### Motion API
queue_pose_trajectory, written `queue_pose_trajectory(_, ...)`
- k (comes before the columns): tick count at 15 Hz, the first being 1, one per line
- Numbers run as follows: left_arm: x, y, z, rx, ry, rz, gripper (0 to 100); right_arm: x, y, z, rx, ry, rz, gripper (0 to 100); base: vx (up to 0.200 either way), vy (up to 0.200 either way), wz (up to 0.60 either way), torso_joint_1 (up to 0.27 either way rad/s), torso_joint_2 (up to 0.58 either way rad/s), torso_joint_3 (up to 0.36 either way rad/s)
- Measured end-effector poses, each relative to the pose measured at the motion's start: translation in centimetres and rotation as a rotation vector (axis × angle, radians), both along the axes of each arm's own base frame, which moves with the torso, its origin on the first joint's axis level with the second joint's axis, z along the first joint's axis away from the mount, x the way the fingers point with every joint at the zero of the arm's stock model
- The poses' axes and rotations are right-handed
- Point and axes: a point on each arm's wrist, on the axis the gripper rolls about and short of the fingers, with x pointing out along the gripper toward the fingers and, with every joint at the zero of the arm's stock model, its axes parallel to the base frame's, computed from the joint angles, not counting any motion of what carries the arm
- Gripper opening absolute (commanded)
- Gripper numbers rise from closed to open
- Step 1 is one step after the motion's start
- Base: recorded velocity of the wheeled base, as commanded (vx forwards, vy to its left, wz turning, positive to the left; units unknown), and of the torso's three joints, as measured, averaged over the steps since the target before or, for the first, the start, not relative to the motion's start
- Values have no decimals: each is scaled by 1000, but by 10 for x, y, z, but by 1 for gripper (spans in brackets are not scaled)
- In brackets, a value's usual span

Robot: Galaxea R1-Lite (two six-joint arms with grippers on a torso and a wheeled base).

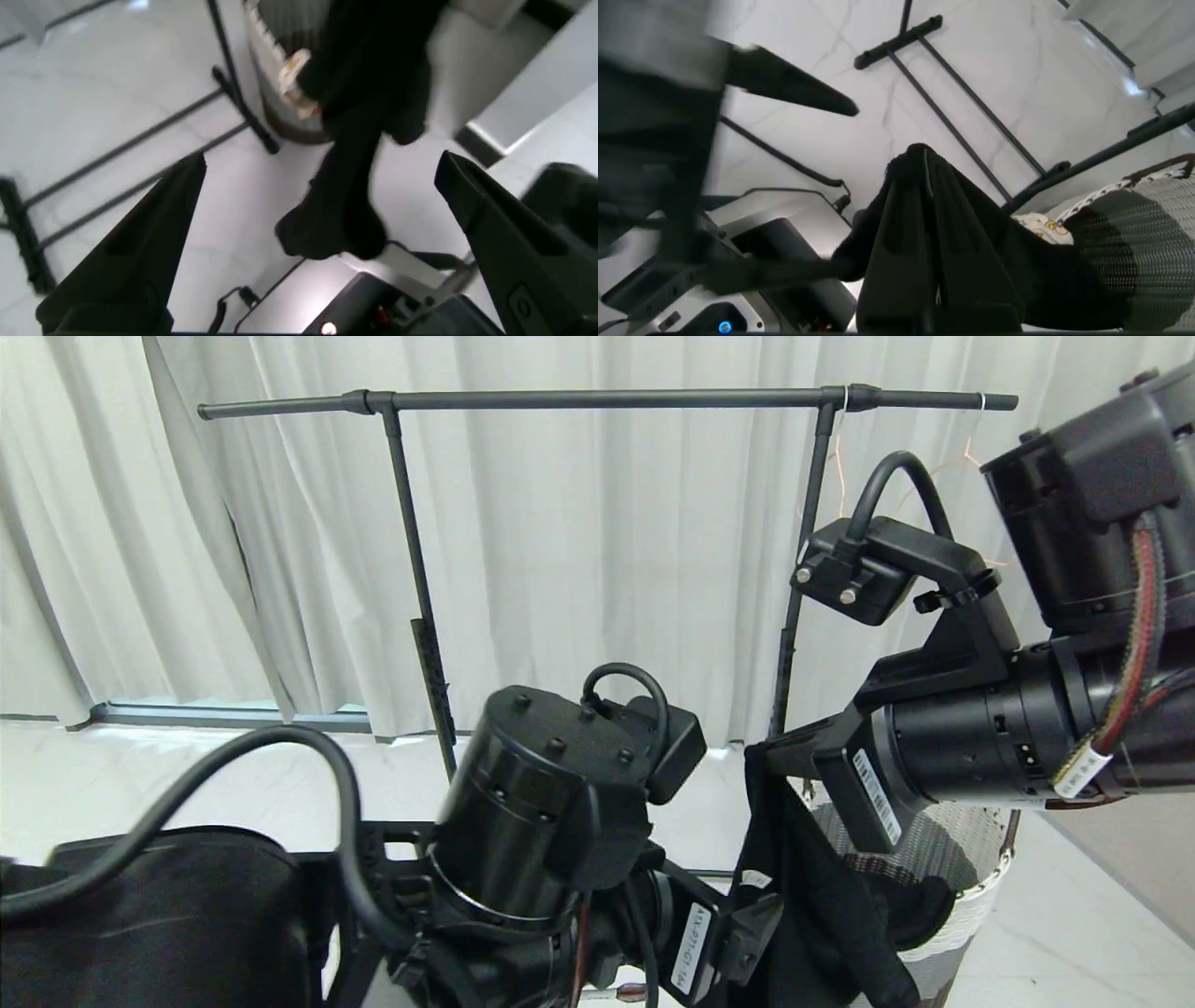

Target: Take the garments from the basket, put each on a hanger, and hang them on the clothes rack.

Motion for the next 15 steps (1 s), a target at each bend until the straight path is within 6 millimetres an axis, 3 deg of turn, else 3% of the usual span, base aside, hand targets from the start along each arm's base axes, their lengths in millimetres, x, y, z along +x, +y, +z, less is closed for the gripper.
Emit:
queue_pose_trajectory(8, 28, -11, -41, 64, 56, 133, 100, -5, -1, 4, 11, -8, 18, 0, 0, 0, 0, 0, 0, 0)
queue_pose_trajectory(12, 23, -10, -67, 124, 118, 160, 100, -9, -4, 8, 23, -17, 26, 0, 0, 0, 0, 0, 0, 0)
queue_pose_trajectory(15, 19, -5, -69, 136, 126, 162, 100, -10, -4, 8, 25, -20, 26, 0, 0, 0, 0, 0, 0, 0)
